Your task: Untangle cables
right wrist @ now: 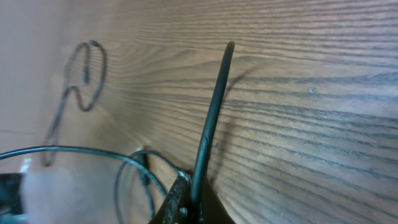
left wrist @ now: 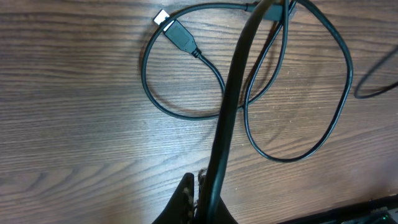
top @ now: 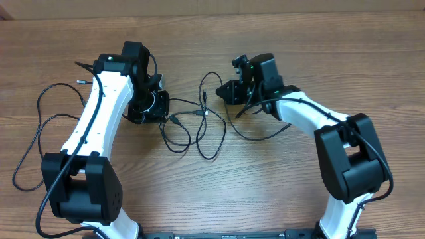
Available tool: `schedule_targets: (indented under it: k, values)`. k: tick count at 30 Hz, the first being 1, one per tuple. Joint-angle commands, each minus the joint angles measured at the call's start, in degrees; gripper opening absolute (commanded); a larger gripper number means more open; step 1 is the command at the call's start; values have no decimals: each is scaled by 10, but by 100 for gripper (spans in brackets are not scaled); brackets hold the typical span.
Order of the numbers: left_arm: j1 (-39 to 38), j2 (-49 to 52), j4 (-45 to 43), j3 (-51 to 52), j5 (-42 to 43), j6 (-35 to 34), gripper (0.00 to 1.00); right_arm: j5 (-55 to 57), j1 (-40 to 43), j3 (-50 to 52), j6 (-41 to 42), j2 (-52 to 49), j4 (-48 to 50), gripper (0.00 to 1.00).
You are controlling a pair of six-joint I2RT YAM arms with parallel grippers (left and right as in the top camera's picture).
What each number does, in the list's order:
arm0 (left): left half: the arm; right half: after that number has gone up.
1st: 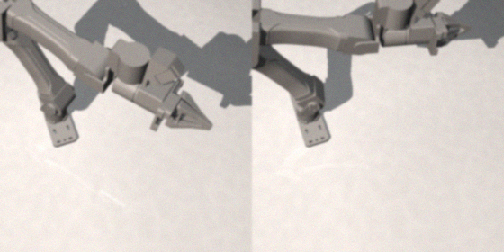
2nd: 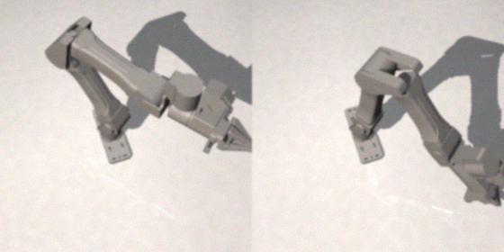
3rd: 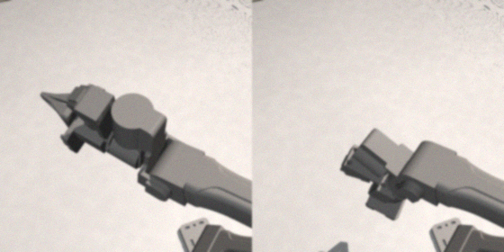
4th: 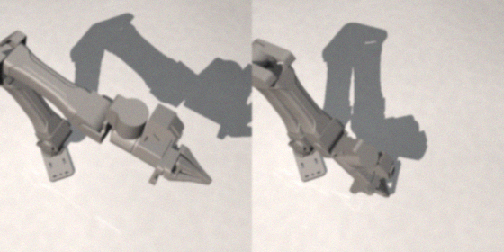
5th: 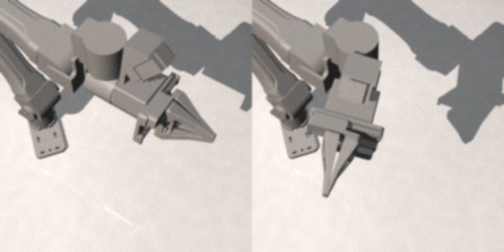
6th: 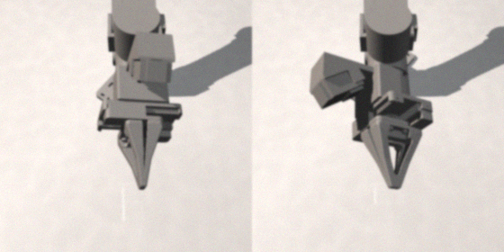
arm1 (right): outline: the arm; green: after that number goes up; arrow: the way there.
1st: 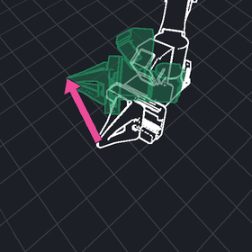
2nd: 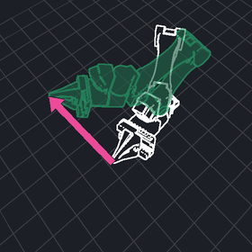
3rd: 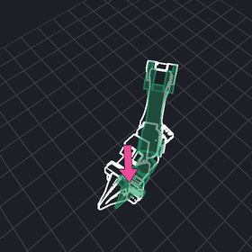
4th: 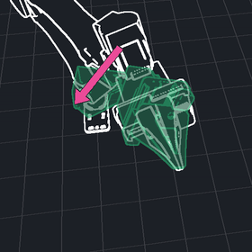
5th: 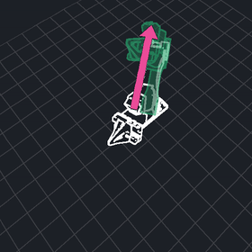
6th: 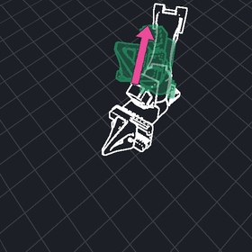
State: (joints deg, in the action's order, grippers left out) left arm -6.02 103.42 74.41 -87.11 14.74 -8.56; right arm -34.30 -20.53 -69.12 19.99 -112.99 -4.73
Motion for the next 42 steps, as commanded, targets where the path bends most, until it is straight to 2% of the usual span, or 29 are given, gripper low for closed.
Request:
schedule_targets:
  k: [1,5,7,11,17,24,27,33,42]
  values:
    - [0,4,-5,5,-3,8,4,-93,33,-10,-10,45,-16,4]
    - [0,4,-7,5,-3,6,4,-104,60,-10,-14,48,-75,4]
    - [0,4,-8,5,-3,6,4,-115,69,-10,-44,48,-104,4]
    - [0,4,-10,5,-3,3,4,-220,82,-10,-123,48,-138,4]
    - [0,4,-12,5,-3,-2,4,-314,93,-10,-143,48,-134,4]
    - [0,4,-12,5,-3,-3,4,-306,107,-10,-143,48,-171,4]
    - [0,4,-12,5,-3,-3,4,-241,113,-10,-143,48,-218,4]
    - [0,4,-16,5,-3,-3,4,12,116,-10,-143,48,-324,4]
    - [-1,4,-27,5,-1,-7,4,210,116,-10,-140,48,-396,4]
